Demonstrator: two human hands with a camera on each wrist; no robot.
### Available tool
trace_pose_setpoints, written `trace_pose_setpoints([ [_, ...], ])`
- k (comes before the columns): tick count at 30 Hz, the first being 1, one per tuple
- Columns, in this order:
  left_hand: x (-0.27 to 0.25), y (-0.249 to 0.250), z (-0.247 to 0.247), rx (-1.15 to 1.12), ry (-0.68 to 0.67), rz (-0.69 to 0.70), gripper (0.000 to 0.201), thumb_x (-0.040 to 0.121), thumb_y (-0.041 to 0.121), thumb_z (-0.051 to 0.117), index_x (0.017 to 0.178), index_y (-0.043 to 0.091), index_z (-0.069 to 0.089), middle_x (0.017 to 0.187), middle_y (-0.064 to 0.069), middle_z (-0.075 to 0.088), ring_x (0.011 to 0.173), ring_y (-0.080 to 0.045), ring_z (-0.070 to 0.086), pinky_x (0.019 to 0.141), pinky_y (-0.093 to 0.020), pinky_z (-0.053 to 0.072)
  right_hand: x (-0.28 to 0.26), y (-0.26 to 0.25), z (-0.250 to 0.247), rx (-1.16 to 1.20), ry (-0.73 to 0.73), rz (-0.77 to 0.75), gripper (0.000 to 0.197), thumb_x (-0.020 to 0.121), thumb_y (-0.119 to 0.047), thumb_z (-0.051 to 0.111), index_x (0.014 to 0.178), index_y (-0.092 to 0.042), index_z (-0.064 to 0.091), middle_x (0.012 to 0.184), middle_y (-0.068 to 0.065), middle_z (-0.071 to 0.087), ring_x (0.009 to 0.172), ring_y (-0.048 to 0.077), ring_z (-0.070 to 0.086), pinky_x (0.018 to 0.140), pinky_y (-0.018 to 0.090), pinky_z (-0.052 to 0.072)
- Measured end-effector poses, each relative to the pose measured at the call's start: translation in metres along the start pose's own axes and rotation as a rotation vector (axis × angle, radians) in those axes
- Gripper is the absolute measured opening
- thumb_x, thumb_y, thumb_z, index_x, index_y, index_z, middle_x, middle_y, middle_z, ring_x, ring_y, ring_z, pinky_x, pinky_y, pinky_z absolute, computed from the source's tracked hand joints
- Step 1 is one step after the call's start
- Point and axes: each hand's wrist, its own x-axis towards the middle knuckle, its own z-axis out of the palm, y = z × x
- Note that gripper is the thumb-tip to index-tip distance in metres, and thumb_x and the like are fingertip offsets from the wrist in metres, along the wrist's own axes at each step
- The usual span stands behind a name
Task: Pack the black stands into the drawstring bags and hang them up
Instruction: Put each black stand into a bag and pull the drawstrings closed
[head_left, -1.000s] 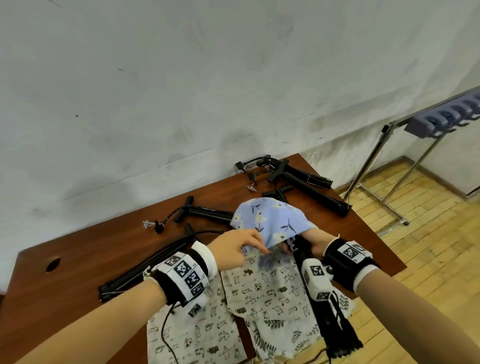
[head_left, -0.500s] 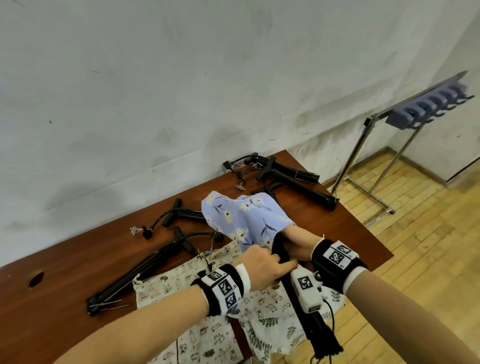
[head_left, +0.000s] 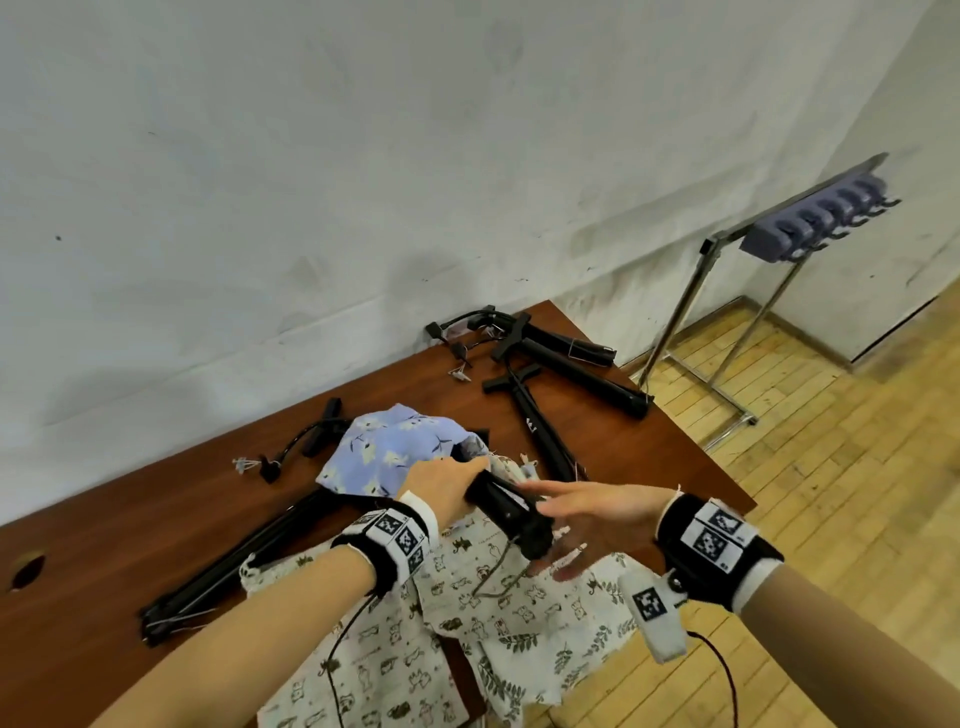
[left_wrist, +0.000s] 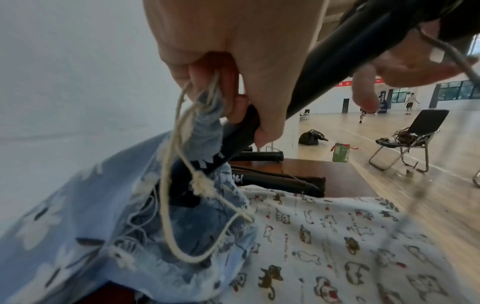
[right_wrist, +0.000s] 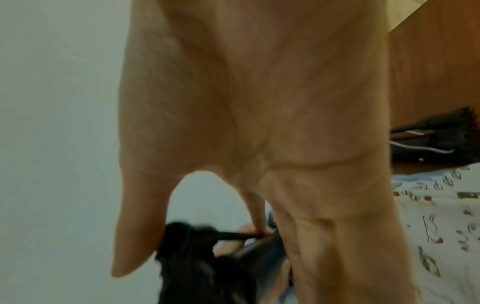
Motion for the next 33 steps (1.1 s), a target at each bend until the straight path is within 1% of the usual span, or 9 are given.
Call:
trace_pose_setpoints([
  [6, -0.002, -0.009, -0.001, -0.009, 0.029, 0.013, 0.039, 0.093, 0.013, 0.048, 0.13, 0.025, 0.041, 0.115, -0.008, 0.054, 0.081, -0.033, 0.06, 0.058, -0.037, 0.047, 0.035, 0.008, 0.039, -0.026, 0.313, -0.203, 0.053, 0.089, -0.016, 0.049, 0.139, -0.031, 0.04, 0.124, 0.025, 0.06, 0.107, 0.039, 0.064, 0.093, 0.049, 0.053],
  [8, -0.001, -0.016, 0.001, -0.079, 0.055, -0.202, 0.062, 0.092, 0.004, 0.046, 0.146, 0.026, 0.023, 0.125, -0.012, 0.05, 0.081, -0.033, 0.061, 0.057, -0.037, 0.045, 0.044, 0.009, 0.043, 0.018, 0.46, -0.25, 0.046, 0.09, -0.006, 0.034, 0.13, -0.02, 0.054, 0.118, 0.029, 0.06, 0.103, 0.041, 0.065, 0.089, 0.049, 0.055],
  [10, 0.002, -0.026, 0.002, -0.141, 0.022, -0.419, 0.06, 0.095, 0.006, 0.045, 0.148, 0.017, 0.018, 0.1, -0.009, 0.059, 0.064, -0.022, 0.053, 0.055, -0.033, 0.045, 0.049, 0.01, 0.041, 0.052, 0.511, -0.293, 0.048, 0.091, -0.001, 0.029, 0.118, -0.015, 0.066, 0.119, 0.029, 0.06, 0.103, 0.044, 0.064, 0.076, 0.043, 0.058],
  [12, 0.003, -0.037, -0.003, -0.238, -0.048, -0.513, 0.012, 0.096, 0.012, 0.046, 0.102, 0.014, 0.056, 0.065, -0.002, 0.044, 0.05, -0.015, 0.037, 0.053, -0.032, 0.045, 0.05, 0.008, 0.038, 0.018, 0.556, -0.313, 0.047, 0.092, -0.002, 0.029, 0.108, -0.015, 0.072, 0.116, 0.026, 0.063, 0.094, 0.04, 0.065, 0.059, 0.033, 0.053],
  [14, 0.005, -0.045, -0.002, -0.299, -0.054, -0.455, 0.035, 0.094, 0.014, 0.045, 0.063, 0.016, 0.031, 0.057, -0.001, 0.034, 0.048, -0.017, 0.033, 0.049, -0.03, 0.035, 0.049, 0.003, 0.039, -0.048, 0.603, -0.307, 0.045, 0.093, -0.005, 0.03, 0.102, -0.015, 0.073, 0.108, 0.023, 0.067, 0.08, 0.031, 0.068, 0.05, 0.026, 0.046],
  [22, -0.003, -0.024, -0.055, -0.979, -0.054, 0.085, 0.03, 0.1, 0.013, 0.044, 0.071, 0.021, 0.045, 0.07, 0.003, 0.043, 0.062, -0.005, 0.039, 0.067, -0.02, 0.033, 0.026, -0.033, 0.039, -0.1, 0.597, -0.354, 0.031, 0.093, -0.009, 0.045, 0.105, -0.004, 0.073, 0.1, 0.023, 0.068, 0.065, 0.035, 0.065, 0.04, 0.021, 0.043],
  [27, -0.02, -0.01, -0.101, -1.56, -0.113, 0.056, 0.03, 0.099, 0.017, 0.043, 0.085, 0.015, 0.07, 0.09, -0.014, 0.061, 0.085, -0.022, 0.059, 0.089, -0.032, 0.044, -0.038, -0.08, 0.045, 0.306, 0.312, -0.313, 0.051, 0.093, -0.027, 0.043, 0.131, 0.007, 0.046, 0.08, 0.029, 0.062, 0.042, 0.014, 0.045, 0.034, 0.013, 0.036],
  [31, -0.031, 0.01, -0.131, -1.891, -0.161, 0.109, 0.033, 0.096, 0.032, 0.053, 0.091, 0.004, 0.069, 0.101, -0.019, 0.062, 0.092, -0.031, 0.063, 0.09, -0.037, 0.049, -0.088, -0.104, 0.059, 0.12, 0.277, -0.397, 0.084, 0.073, -0.069, 0.063, 0.125, -0.004, 0.058, 0.083, 0.018, 0.065, 0.057, 0.017, 0.057, 0.047, 0.018, 0.05],
  [33, -0.032, 0.018, -0.135, -1.992, -0.127, 0.026, 0.036, 0.094, 0.032, 0.055, 0.112, 0.002, 0.061, 0.111, -0.018, 0.061, 0.1, -0.035, 0.061, 0.091, -0.038, 0.048, -0.105, -0.11, 0.075, -0.153, 0.368, -0.437, 0.069, 0.068, -0.064, 0.072, 0.121, -0.02, 0.063, 0.075, 0.004, 0.065, 0.059, 0.012, 0.054, 0.049, 0.018, 0.041],
])
